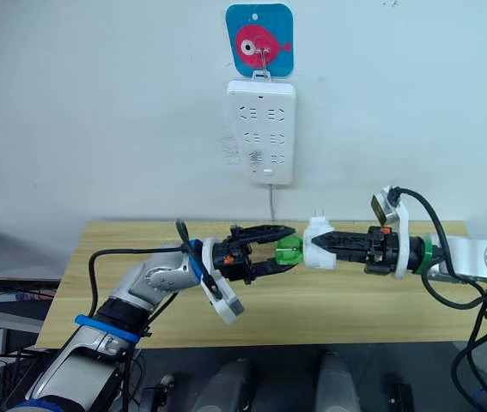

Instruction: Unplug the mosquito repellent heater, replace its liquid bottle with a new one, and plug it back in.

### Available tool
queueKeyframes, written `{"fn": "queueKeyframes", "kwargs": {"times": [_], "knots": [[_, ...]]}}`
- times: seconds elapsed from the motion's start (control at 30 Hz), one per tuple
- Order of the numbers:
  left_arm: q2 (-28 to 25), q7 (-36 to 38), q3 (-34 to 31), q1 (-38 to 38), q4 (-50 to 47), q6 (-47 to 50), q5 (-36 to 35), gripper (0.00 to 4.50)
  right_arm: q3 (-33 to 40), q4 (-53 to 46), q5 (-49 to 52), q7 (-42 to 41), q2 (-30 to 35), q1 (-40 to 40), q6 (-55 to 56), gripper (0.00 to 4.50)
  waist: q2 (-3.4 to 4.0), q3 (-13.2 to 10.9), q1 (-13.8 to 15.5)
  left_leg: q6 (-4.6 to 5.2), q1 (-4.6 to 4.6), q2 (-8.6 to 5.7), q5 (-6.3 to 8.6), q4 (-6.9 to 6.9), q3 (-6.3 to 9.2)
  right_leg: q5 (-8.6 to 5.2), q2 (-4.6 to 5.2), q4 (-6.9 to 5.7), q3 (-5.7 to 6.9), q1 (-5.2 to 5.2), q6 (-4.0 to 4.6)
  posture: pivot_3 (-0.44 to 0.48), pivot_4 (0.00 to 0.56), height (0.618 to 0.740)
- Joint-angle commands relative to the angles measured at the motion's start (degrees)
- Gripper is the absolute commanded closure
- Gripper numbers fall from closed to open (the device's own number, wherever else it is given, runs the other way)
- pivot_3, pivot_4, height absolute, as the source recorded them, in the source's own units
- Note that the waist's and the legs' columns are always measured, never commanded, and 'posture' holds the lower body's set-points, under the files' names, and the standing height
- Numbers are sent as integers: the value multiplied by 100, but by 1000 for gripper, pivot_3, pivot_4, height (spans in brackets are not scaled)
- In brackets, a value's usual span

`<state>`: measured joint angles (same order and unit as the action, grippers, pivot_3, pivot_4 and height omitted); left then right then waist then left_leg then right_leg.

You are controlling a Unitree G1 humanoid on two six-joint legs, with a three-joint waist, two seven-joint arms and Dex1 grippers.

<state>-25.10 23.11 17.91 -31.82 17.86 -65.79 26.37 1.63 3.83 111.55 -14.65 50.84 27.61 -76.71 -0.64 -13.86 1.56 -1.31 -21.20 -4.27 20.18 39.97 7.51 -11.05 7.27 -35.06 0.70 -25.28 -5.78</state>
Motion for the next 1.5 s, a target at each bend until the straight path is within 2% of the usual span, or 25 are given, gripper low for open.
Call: {"fn": "queueKeyframes", "kwargs": {"times": [0.03,0.13,0.2,0.27,0.3,0.33,0.4,0.47,0.53,0.57,0.67,0.8,0.9,0.97,1.13,1.23,1.33,1.37,1.4,1.43,1.5], "knots": [[-20,-138,49,-54,-121,-135,-142,2253,151,-179,145,-48,36,-27,6,1503,0,0,0,0,0,0,0,1,1,0,0,0,1,0,0,63,222,740],[-79,34,219,-64,-12,-47,-369,2250,131,-188,145,-77,66,-17,-17,1503,0,0,0,0,0,0,0,1,1,0,0,0,0,0,0,65,223,740],[-159,301,477,-83,34,57,-827,2250,115,-200,145,-97,95,-3,-39,1504,0,0,-1,0,0,0,0,1,2,0,0,-1,0,0,0,66,223,740],[-353,1161,1126,-23,-323,605,-2300,2250,76,-234,145,-136,177,15,-85,1504,0,0,-8,0,0,0,0,2,2,0,0,-1,0,0,0,67,227,740],[-500,1914,1342,71,-920,1686,-3546,2250,46,-278,116,-188,234,9,-136,1504,0,0,-11,0,-1,1,0,1,4,0,1,-2,0,-1,0,68,230,740],[-616,2432,1468,126,-1349,2473,-4408,2250,25,-310,94,-227,273,1,-170,1503,0,0,-13,0,-1,2,0,1,5,0,1,-1,-1,-1,0,68,230,740],[-764,3049,1390,142,-1988,3832,-5543,2250,0,-369,-36,-322,313,-1,-221,1503,1,1,-26,1,-14,32,0,3,15,0,10,0,1,-8,0,69,233,740],[-1006,2804,1091,-91,-2495,6649,-7488,2250,1,-461,-86,-498,357,-10,-266,1504,1,1,-26,1,-19,35,0,11,21,0,8,0,7,-7,0,72,235,740],[-1138,2566,802,-257,-2711,8543,-8808,2250,-8,-504,-129,-593,382,-5,-264,1504,2,1,-26,5,-22,34,-3,14,28,1,8,0,7,-5,-1,74,235,740],[-1169,2338,629,-317,-2452,9532,-9724,2250,-21,-515,-161,-619,383,6,-258,1504,2,1,-33,7,-23,33,-4,15,31,1,7,-1,7,-4,-2,75,236,740],[-1131,1737,258,-406,-1503,11730,-11441,2250,-48,-559,-255,-703,391,24,-250,1504,1,1,-81,8,-19,19,-4,15,31,1,-1,-3,5,-5,-2,72,239,740],[-934,1205,-50,-374,-818,13134,-12536,2250,-95,-598,-295,-718,399,56,-205,1504,0,0,-191,7,-8,-4,-4,12,21,-1,-16,-42,3,-5,-3,63,243,740],[-697,919,-266,-322,-835,13459,-12527,2250,-144,-651,-211,-648,407,54,-132,1504,-1,-1,-202,6,2,-4,-5,14,15,-2,-16,-50,-3,-3,-2,63,243,740],[-525,782,-449,-313,-869,13561,-12486,1529,-153,-674,-88,-581,410,24,-59,1504,-1,-1,-193,5,9,-4,-5,14,9,-3,-15,-41,-9,-2,0,63,243,740],[-186,452,-911,-264,-705,13675,-12229,42,-133,-560,143,-478,393,24,70,1504,-1,0,-167,4,13,-4,-6,14,4,-3,-13,-38,-14,0,0,55,244,740],[-185,392,-1199,-168,-647,13710,-11917,42,-80,-471,145,-516,424,9,53,1504,-1,-1,-169,4,13,-4,-5,14,2,-3,-12,-38,-14,-1,0,52,244,740],[-466,890,-1285,9,-1054,13367,-10925,42,32,-275,145,-551,469,-28,33,1504,-1,-1,-169,4,14,-4,-5,13,0,-3,-12,-37,-14,-2,1,47,245,740],[-681,1321,-1152,93,-1398,12988,-10341,42,67,-215,145,-536,490,-42,44,1504,-1,-1,-170,4,14,-4,-5,11,-2,-3,-12,-37,-14,-2,1,46,245,740],[-858,1769,-1012,199,-1748,12500,-9763,42,96,-164,145,-518,507,-54,55,1504,-1,-1,-169,4,13,-3,-5,11,-5,-3,-12,-36,-14,-3,2,50,244,740],[-1012,2297,-826,386,-2176,11442,-8848,42,135,-87,145,-498,518,-64,65,1504,1,0,-167,4,13,-2,-5,8,-10,-4,-13,-31,-14,-3,2,55,243,740],[-1205,3143,-566,677,-2786,9913,-7603,42,187,22,145,-422,539,-84,91,1504,1,0,-151,3,13,-1,-6,-1,-30,-3,-10,-14,-13,0,4,55,243,740]]}}
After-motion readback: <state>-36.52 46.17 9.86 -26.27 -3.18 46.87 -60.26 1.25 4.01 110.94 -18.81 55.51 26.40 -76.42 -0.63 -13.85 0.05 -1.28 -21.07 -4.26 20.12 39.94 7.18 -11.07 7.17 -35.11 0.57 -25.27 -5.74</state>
